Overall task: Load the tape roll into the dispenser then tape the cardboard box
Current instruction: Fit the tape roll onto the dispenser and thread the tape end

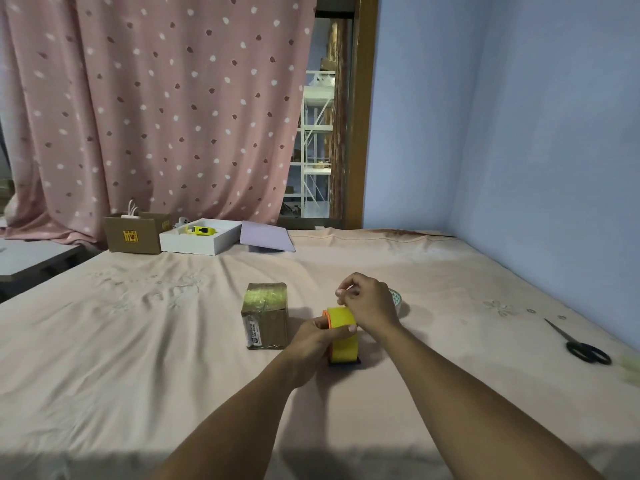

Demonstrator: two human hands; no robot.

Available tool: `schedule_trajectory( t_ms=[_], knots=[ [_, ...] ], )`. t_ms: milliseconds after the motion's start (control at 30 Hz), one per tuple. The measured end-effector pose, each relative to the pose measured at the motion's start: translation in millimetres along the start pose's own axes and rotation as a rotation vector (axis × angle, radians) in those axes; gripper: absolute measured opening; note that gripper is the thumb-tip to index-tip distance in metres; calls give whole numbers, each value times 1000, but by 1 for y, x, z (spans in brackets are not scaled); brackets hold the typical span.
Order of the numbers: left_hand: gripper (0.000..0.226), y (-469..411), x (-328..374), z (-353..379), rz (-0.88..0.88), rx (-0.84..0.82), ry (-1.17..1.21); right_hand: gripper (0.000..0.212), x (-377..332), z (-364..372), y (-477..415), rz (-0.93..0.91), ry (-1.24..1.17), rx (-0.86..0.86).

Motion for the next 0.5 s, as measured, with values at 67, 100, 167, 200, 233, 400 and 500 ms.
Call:
schedule_trajectory(
  t_ms=[67,100,167,200,233,400,500],
  knots=[
    [23,1,-1,-1,-4,-3,-23,6,1,2,-4,4,32,-48],
    [28,2,-1,-2,-9,8,-30,3,0,2,-6,4,46,-66],
    [36,4,-4,-5,-30,42,-44,7,0,1,-9,-5,68,-95],
    [35,5,-6,-6,-30,45,-52,11,1,1,-10,-9,75,-110],
    [29,7,-6,-7,-33,50,-58,14,2,1,-10,-8,80,-121],
    [24,16,-4,-8,-39,69,-121,10,11,-1,-8,-7,109,-92],
    [24,19,-5,-4,-47,50,-196,17,24,-11,-10,84,59,1]
  ],
)
Point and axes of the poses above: each hand's wrist, its own y-axis away from the middle knuckle, its own z-axis out of the palm, x = y × z, the point moved 7 cm from there along -y, towards the middle knuckle, and after that the axes turned 11 degrees about -y, right-handed, at the moved point
